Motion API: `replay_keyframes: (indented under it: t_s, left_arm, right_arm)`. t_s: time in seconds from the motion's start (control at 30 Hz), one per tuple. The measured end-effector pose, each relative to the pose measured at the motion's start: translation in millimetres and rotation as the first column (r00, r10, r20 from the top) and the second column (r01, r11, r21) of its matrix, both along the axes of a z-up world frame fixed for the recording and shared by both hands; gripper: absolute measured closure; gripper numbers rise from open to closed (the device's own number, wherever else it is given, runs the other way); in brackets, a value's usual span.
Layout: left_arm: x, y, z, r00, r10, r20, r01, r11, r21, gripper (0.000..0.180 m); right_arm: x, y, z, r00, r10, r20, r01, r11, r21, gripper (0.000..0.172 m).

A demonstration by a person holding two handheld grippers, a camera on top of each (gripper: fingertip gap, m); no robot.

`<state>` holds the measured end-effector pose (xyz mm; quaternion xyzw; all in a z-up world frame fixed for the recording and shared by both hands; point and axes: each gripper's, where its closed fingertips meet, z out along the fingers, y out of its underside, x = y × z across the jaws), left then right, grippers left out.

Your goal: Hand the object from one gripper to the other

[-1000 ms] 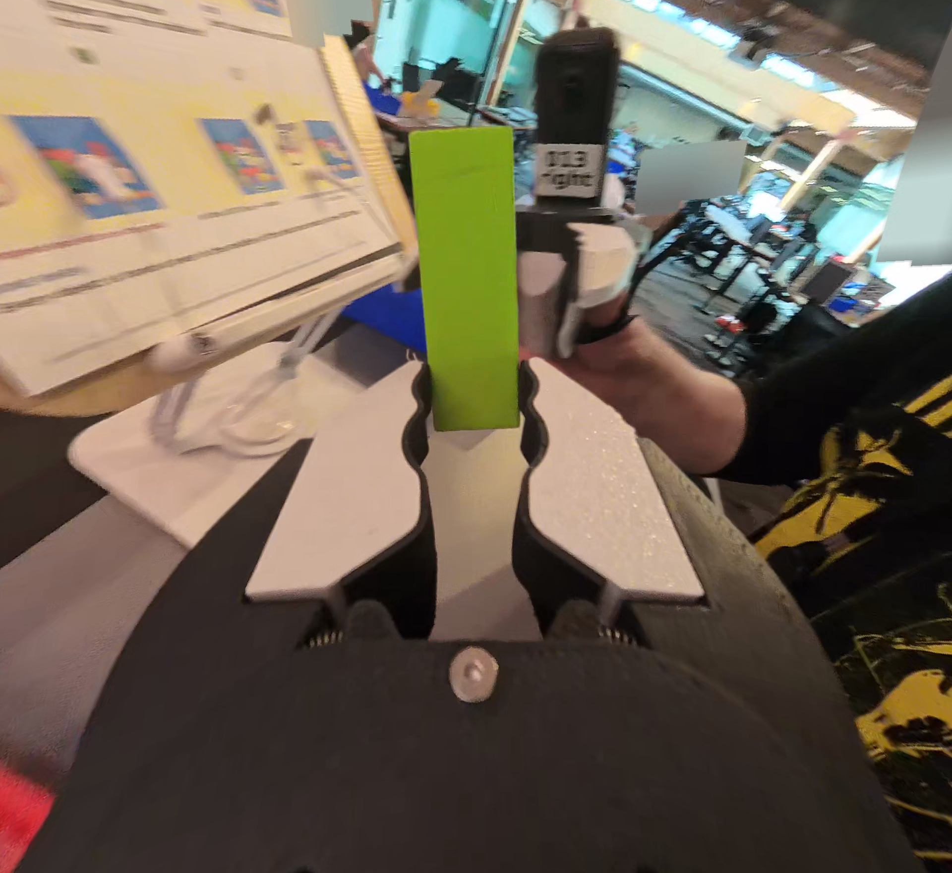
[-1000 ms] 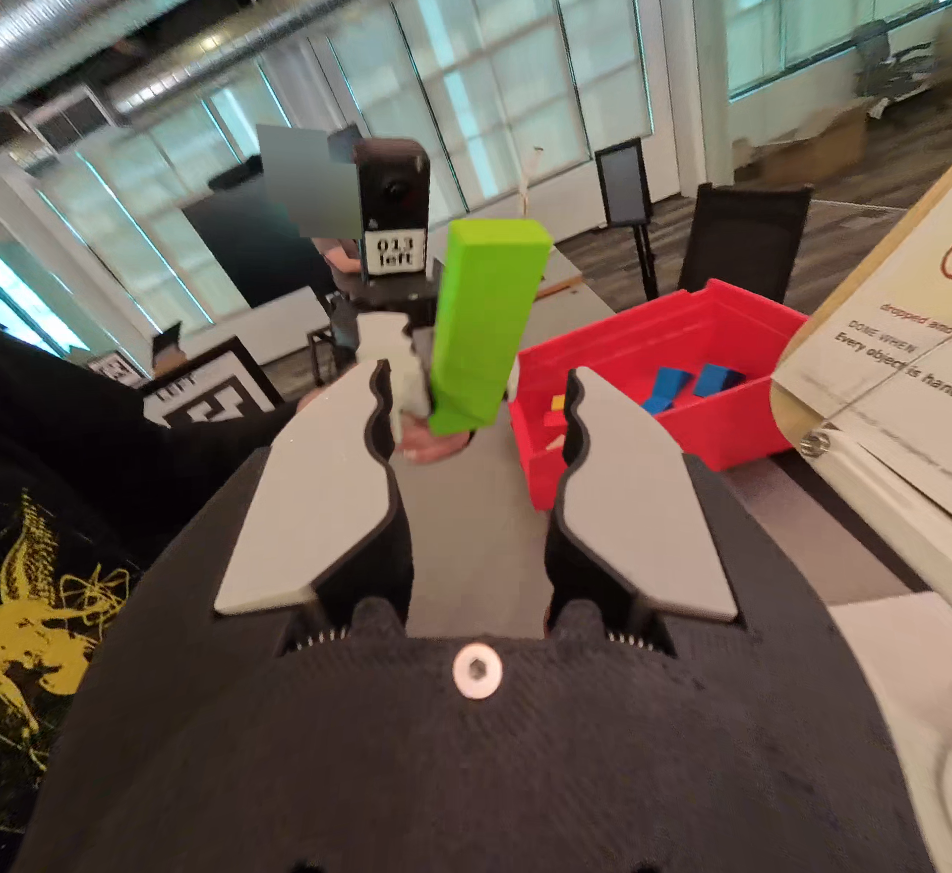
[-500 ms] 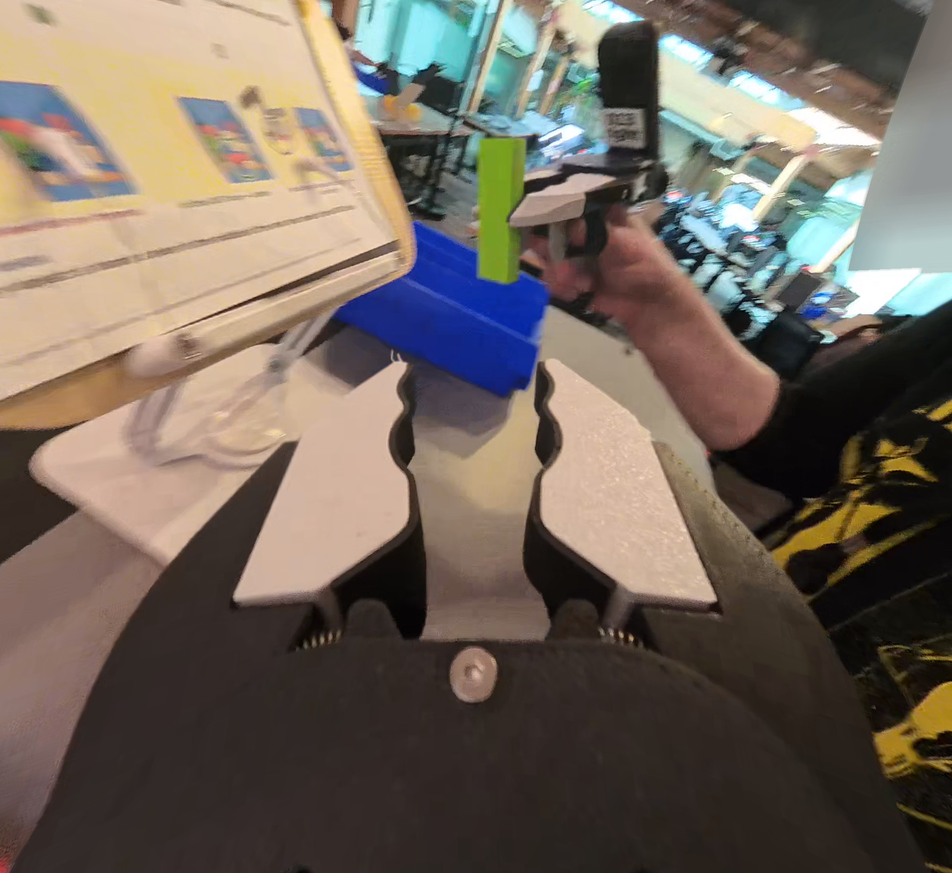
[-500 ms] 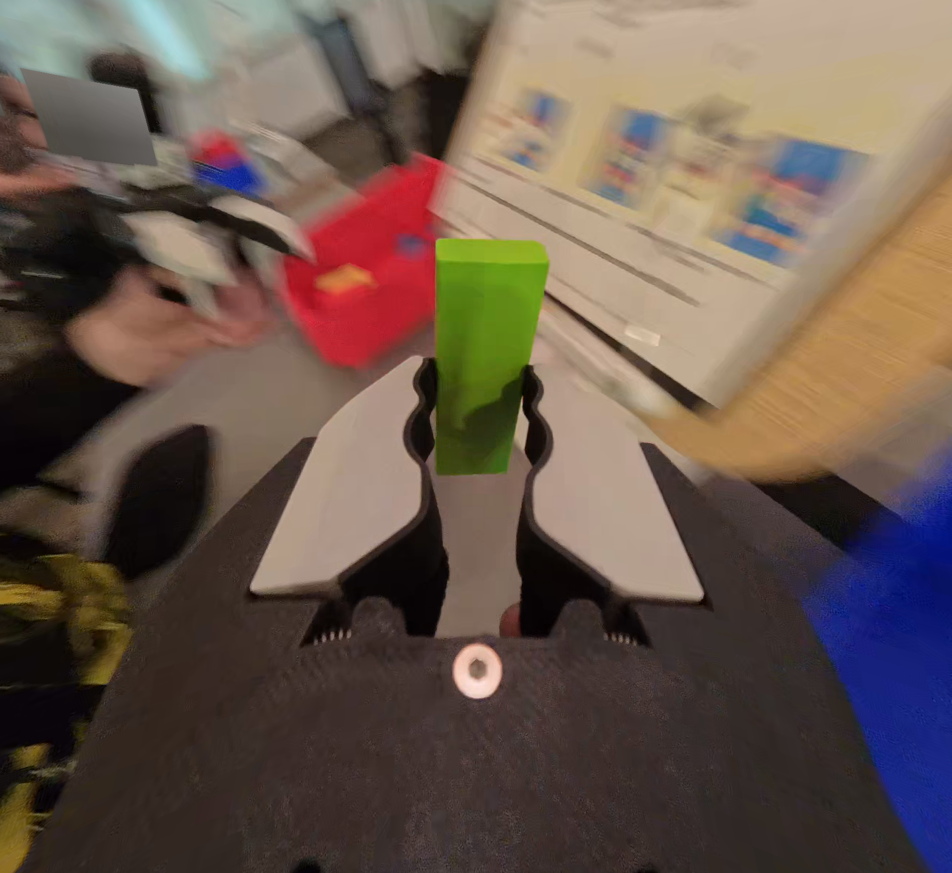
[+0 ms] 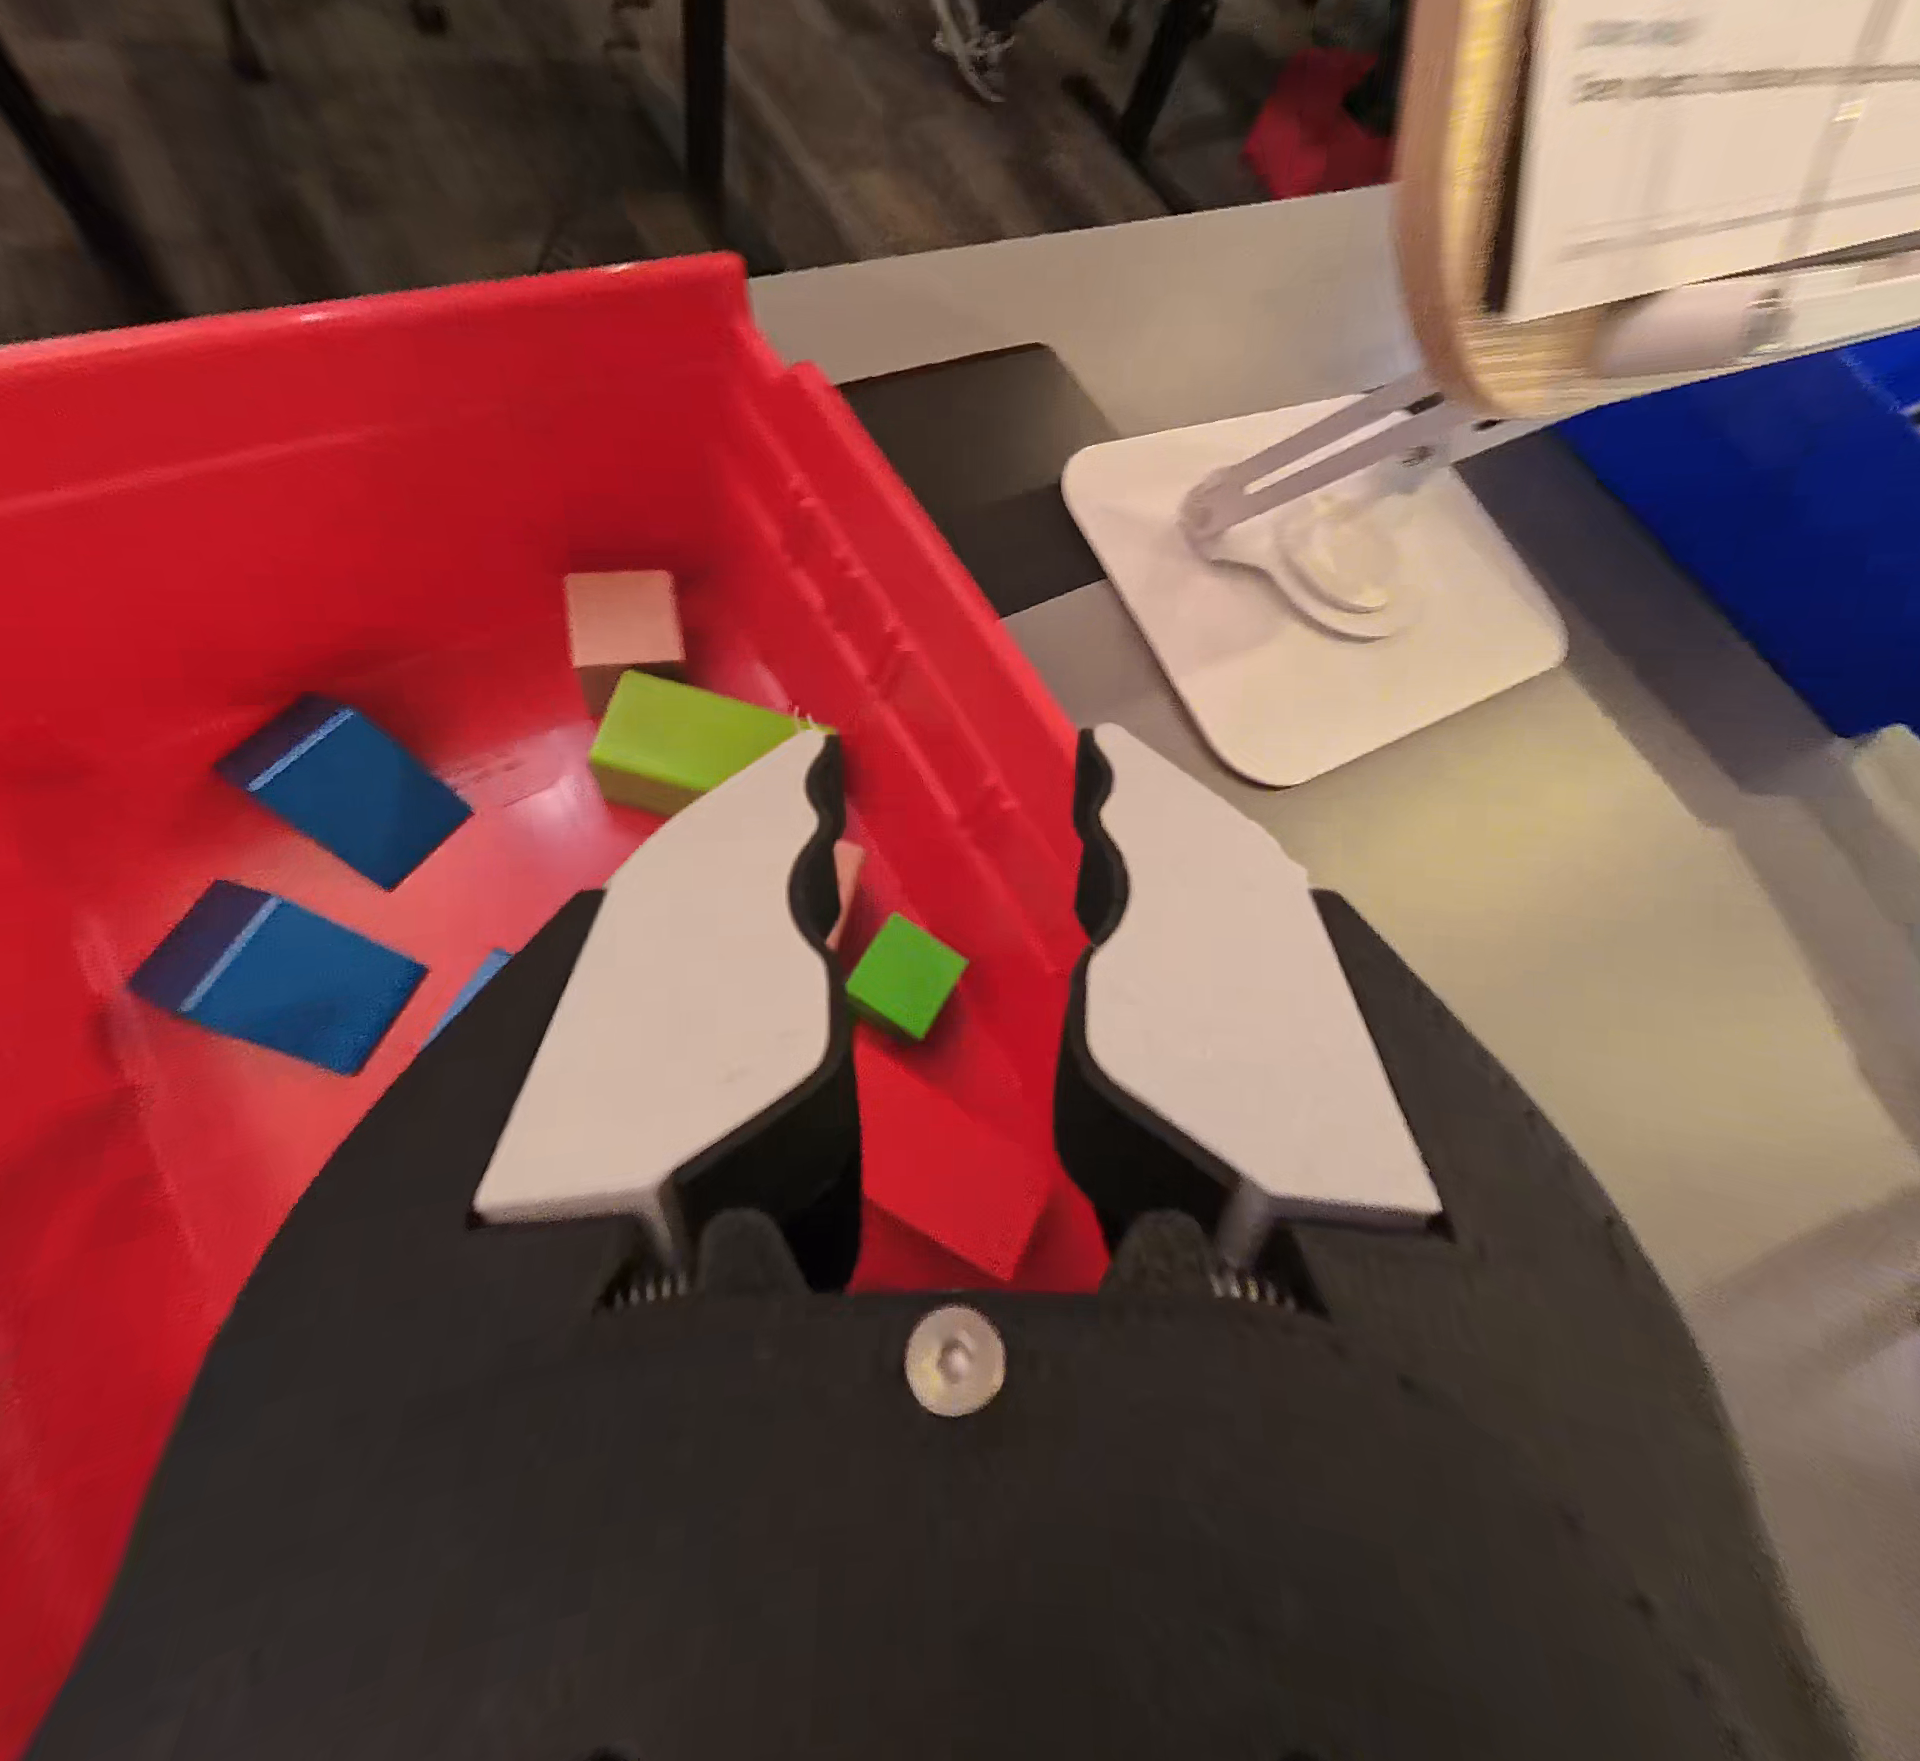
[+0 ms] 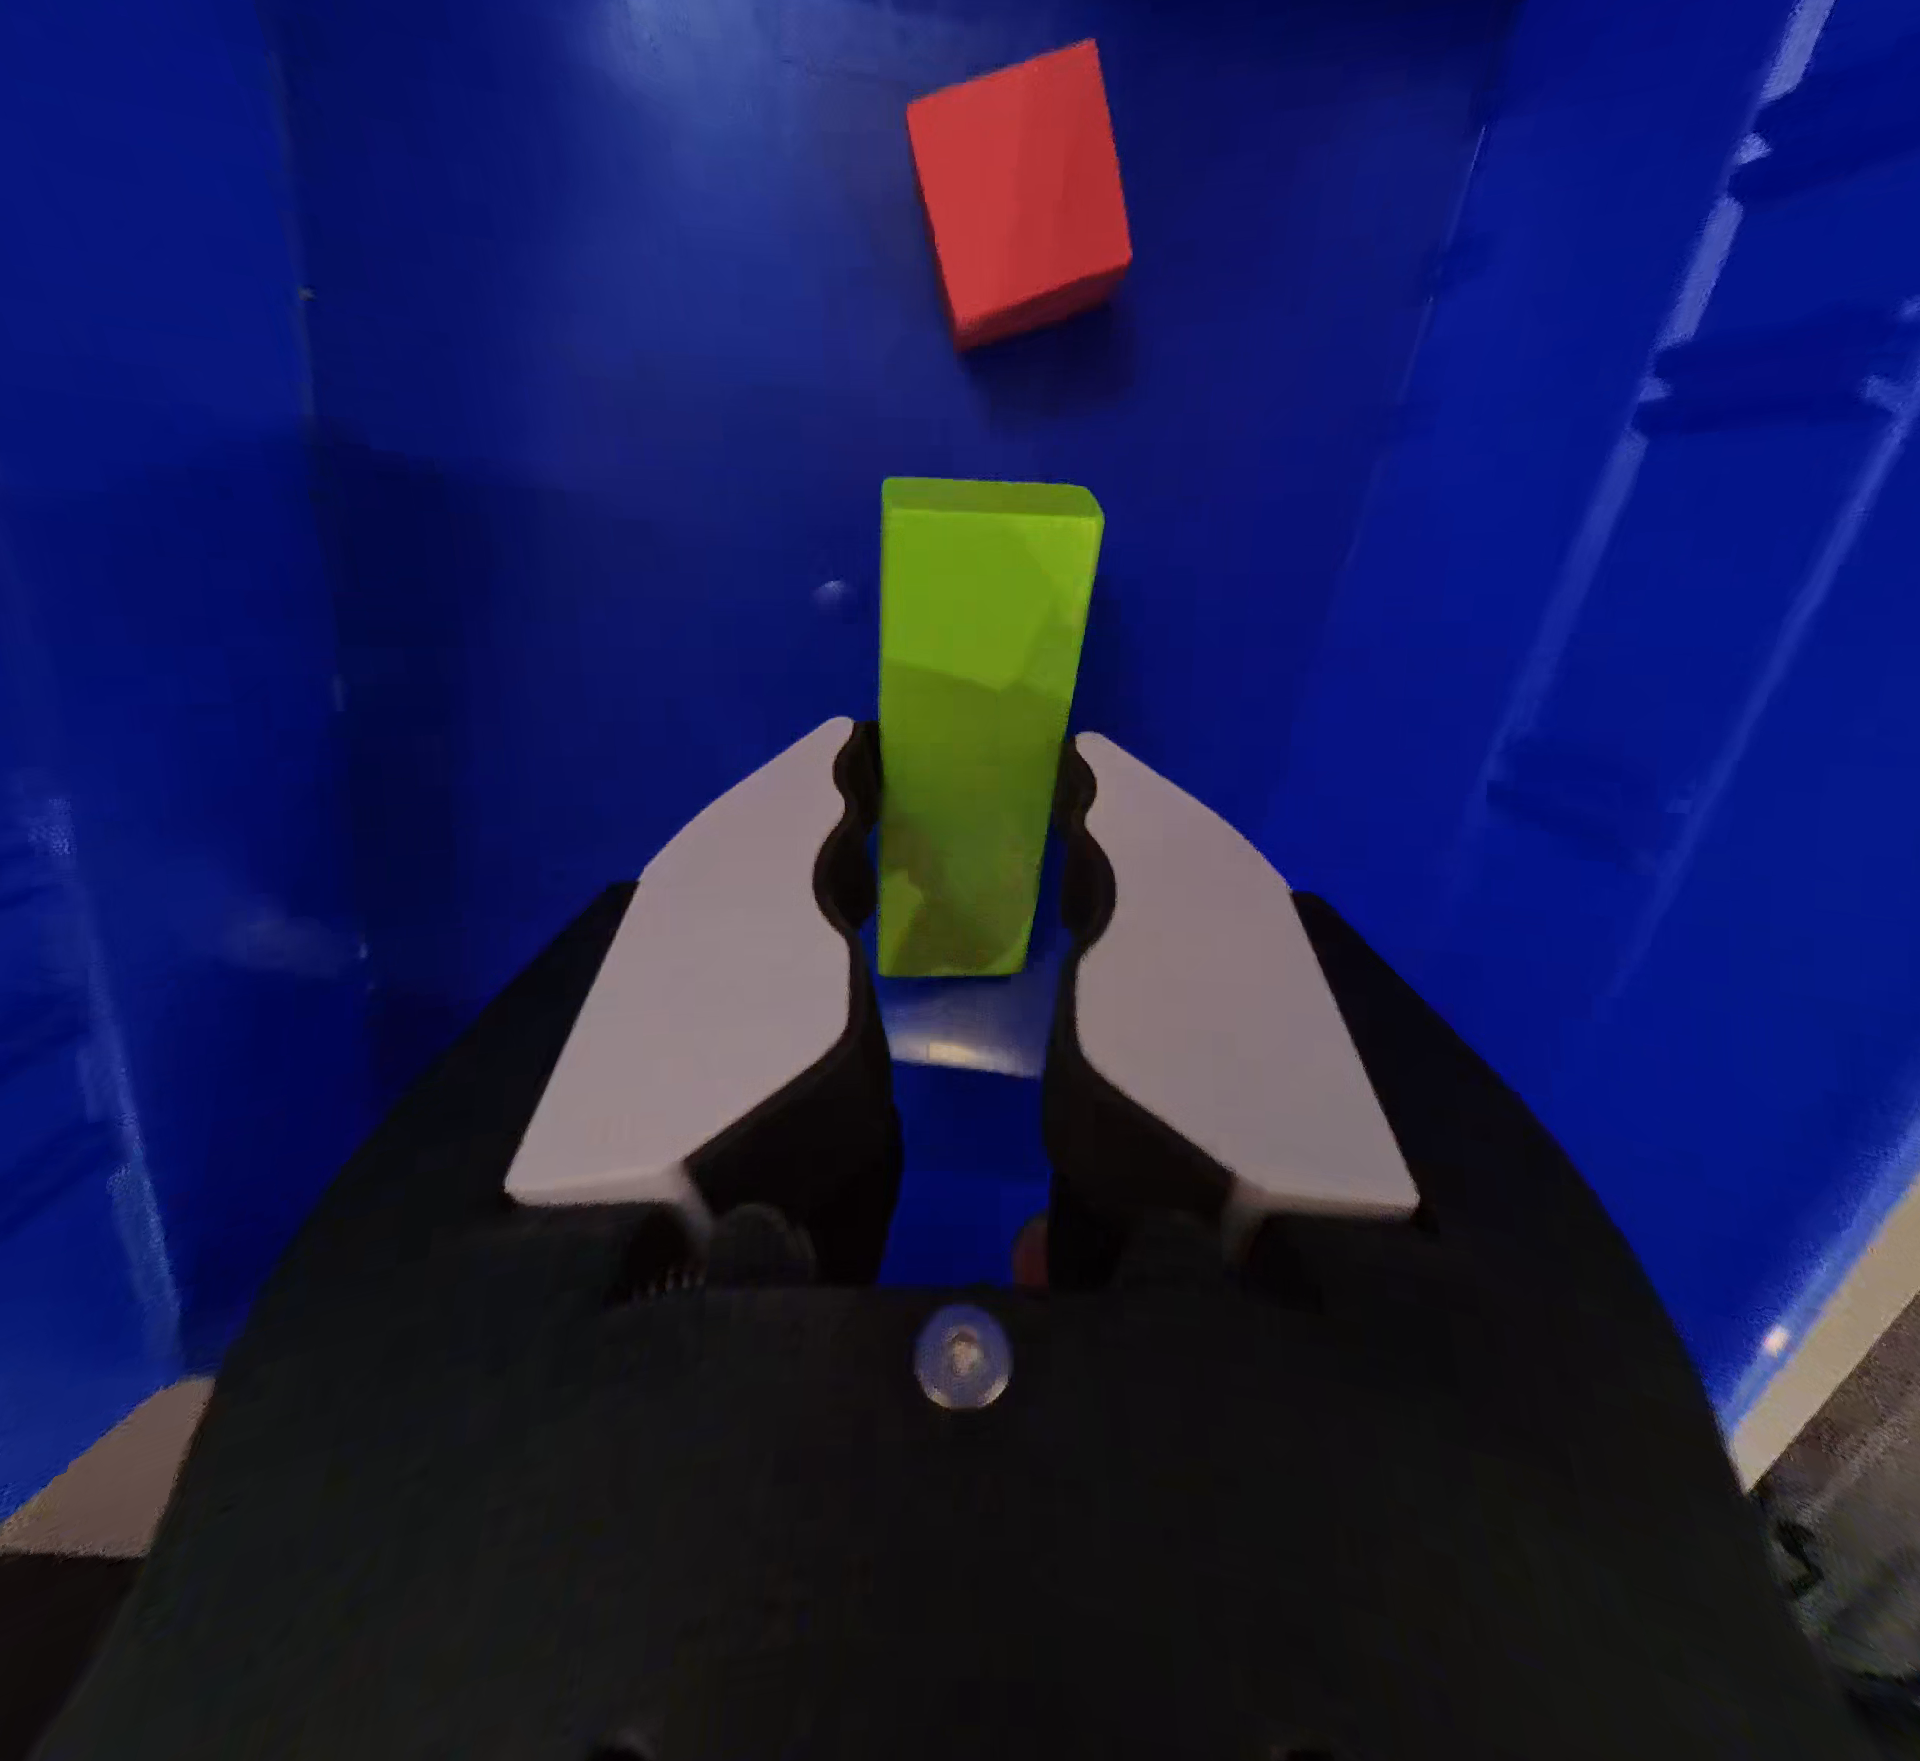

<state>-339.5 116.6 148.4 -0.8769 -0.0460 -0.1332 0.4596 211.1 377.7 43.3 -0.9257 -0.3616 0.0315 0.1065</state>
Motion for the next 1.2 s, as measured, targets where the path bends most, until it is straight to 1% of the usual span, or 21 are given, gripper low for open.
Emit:
replay_keyframes:
  t_s: [0.1,0.27,0.33,0.37,0.4,0.43,0.53,0.6,0.7,0.77,0.83,0.87,0.9,0.93,1.0,1.03,1.07,1.1,1.13,1.17,1.2]
  left_arm:
    - [-12,5,-12,0.999,0.024,-0.024,-0.025,0.998,-0.052,0.136]
    - [-30,11,-23,0.997,0.056,-0.055,-0.062,0.993,-0.101,0.131]
    - [-41,13,-28,0.993,0.074,-0.088,-0.085,0.988,-0.127,0.126]
    - [-47,14,-32,0.991,0.079,-0.109,-0.095,0.985,-0.147,0.124]
    - [-52,15,-35,0.989,0.084,-0.124,-0.104,0.981,-0.166,0.123]
    - [-56,17,-38,0.987,0.082,-0.136,-0.105,0.979,-0.176,0.123]
    - [-65,25,-45,0.98,0.063,-0.187,-0.105,0.969,-0.223,0.12]
    - [-62,36,-50,0.982,0.021,-0.19,-0.068,0.967,-0.247,0.117]
    - [-63,53,-65,0.974,0.007,-0.225,-0.084,0.938,-0.335,0.115]
    - [-65,65,-74,0.969,0.002,-0.248,-0.1,0.918,-0.385,0.117]
    - [-70,69,-88,0.965,0.003,-0.262,-0.128,0.877,-0.463,0.124]
    - [-72,68,-97,0.967,0.009,-0.255,-0.142,0.849,-0.509,0.131]
    - [-70,67,-103,0.975,0.002,-0.224,-0.125,0.833,-0.539,0.144]
    - [-69,69,-105,0.978,0.011,-0.207,-0.123,0.835,-0.537,0.147]
    - [-69,71,-102,0.98,0.034,-0.196,-0.13,0.854,-0.504,0.147]
    - [-69,71,-94,0.98,0.049,-0.193,-0.136,0.874,-0.466,0.147]
    - [-71,69,-82,0.977,0.071,-0.202,-0.152,0.896,-0.417,0.147]
    - [-68,66,-66,0.98,0.082,-0.181,-0.143,0.923,-0.356,0.147]
    - [-58,66,-42,0.987,0.069,-0.144,-0.103,0.963,-0.248,0.147]
    - [-44,64,-14,0.993,0.038,-0.115,-0.052,0.991,-0.12,0.147]
    - [-27,57,15,0.995,-0.01,-0.098,0.01,1.0,-0.003,0.147]
  right_arm:
    - [0,3,-10,0.999,-0.001,0.036,0.002,1.0,-0.028,0.141]
    - [-4,8,-10,1.0,-0.004,0.02,0.004,0.999,-0.035,0.141]
    - [-3,8,-10,1.0,0.0,0.015,0.001,0.999,-0.037,0.141]
    - [-3,8,-10,1.0,0.002,0.021,-0.001,1.0,-0.029,0.139]
    - [-2,8,-9,1.0,0.003,0.025,-0.002,1.0,-0.021,0.133]
    - [-2,7,-7,1.0,0.003,0.019,-0.002,1.0,-0.019,0.127]
    - [-3,3,3,1.0,0.005,0.001,-0.005,1.0,0.015,0.123]
    - [-5,-1,13,1.0,0.01,-0.017,-0.009,0.999,0.044,0.124]
    - [-11,-7,28,0.999,0.026,-0.045,-0.022,0.996,0.083,0.125]
    - [-16,-11,37,0.997,0.04,-0.059,-0.033,0.994,0.107,0.126]
    - [-20,-15,45,0.996,0.055,-0.067,-0.047,0.991,0.128,0.128]
    - [-22,-18,48,0.996,0.064,-0.069,-0.054,0.989,0.136,0.128]
    - [-24,-20,52,0.995,0.072,-0.073,-0.061,0.987,0.146,0.128]
    - [-26,-21,58,0.993,0.08,-0.083,-0.066,0.985,0.159,0.129]
    - [-34,-26,75,0.986,0.11,-0.129,-0.082,0.975,0.208,0.129]
    - [-44,-33,89,0.971,0.149,-0.19,-0.103,0.967,0.233,0.129]
    - [-59,-42,110,0.939,0.208,-0.272,-0.132,0.953,0.272,0.129]
    - [-75,-55,135,0.893,0.278,-0.354,-0.161,0.932,0.325,0.13]
    - [-92,-73,162,0.829,0.353,-0.435,-0.193,0.909,0.37,0.132]
    - [-110,-94,188,0.744,0.423,-0.517,-0.222,0.887,0.405,0.132]
    - [-129,-116,214,0.647,0.478,-0.593,-0.243,0.867,0.435,0.132]
